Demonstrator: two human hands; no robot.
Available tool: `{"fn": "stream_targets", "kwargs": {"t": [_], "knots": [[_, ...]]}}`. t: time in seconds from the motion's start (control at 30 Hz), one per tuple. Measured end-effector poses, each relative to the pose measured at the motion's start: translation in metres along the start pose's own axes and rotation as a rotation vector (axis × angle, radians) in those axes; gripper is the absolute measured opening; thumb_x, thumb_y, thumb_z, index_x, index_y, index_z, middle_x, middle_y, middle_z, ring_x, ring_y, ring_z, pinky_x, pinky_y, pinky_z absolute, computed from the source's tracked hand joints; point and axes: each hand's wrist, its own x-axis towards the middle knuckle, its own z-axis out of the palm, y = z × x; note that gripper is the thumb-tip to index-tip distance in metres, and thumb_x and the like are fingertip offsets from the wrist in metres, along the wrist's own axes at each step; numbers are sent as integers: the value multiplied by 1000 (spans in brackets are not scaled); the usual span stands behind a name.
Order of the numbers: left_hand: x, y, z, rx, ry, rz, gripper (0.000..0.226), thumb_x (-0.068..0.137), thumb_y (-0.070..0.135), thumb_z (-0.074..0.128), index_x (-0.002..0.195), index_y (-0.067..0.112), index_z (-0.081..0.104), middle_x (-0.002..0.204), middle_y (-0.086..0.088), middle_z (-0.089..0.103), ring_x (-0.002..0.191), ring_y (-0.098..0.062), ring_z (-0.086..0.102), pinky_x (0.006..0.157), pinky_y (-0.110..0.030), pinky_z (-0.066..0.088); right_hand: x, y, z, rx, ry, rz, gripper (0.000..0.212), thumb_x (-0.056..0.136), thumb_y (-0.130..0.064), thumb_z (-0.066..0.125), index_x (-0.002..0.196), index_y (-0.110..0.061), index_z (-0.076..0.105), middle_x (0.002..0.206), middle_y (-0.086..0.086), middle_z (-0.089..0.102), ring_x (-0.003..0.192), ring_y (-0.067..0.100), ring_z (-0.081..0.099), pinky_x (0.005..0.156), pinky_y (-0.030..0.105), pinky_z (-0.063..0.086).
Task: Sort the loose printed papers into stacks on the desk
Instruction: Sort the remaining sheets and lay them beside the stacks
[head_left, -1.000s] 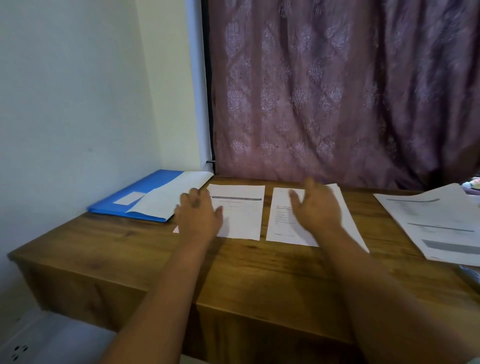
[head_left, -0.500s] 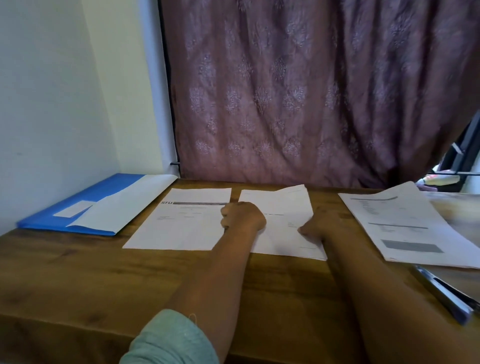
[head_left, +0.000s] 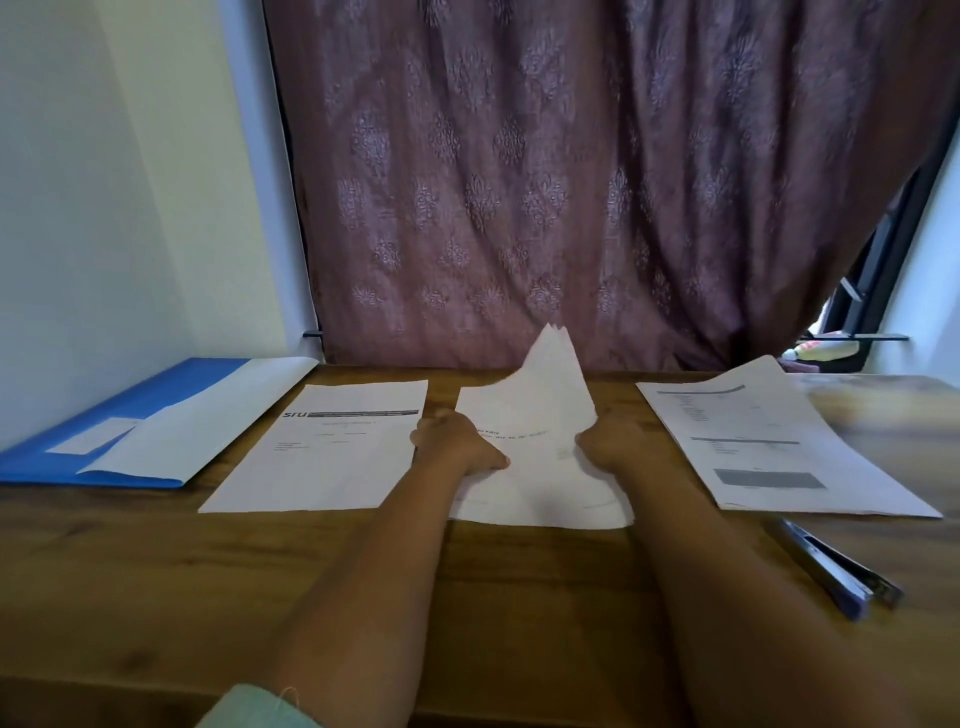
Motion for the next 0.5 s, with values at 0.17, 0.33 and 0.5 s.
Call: {"fn": "stream_targets", "kwargs": {"t": [0.17,0.33,0.5], "knots": [[-13,-8,-9,-447,124,-48,87,80,67,64,141,13,35,142,-7,47,130,-29,43,104,-43,39,-16,11,-10,496,107,-197,51,98,-23,55,145,-12,39,144,5,48,131,25,46,107,32,35],[-44,-3,-33,-1092,341,269,6,99,30,57,97,25,56,97,7,65,91,-8,62,75,-23,49,-45,18,-31,608,352,-382,30,102,-29,46,128,-14,44,116,-4,58,105,16,56,88,29,43],[-90,16,-46,-1181,420,434,23,105,31,42,83,23,45,83,5,60,75,-3,58,65,-16,50,-75,8,-54,626,543,-565,32,105,-26,35,132,-9,35,120,-1,55,104,14,54,86,23,43]]}}
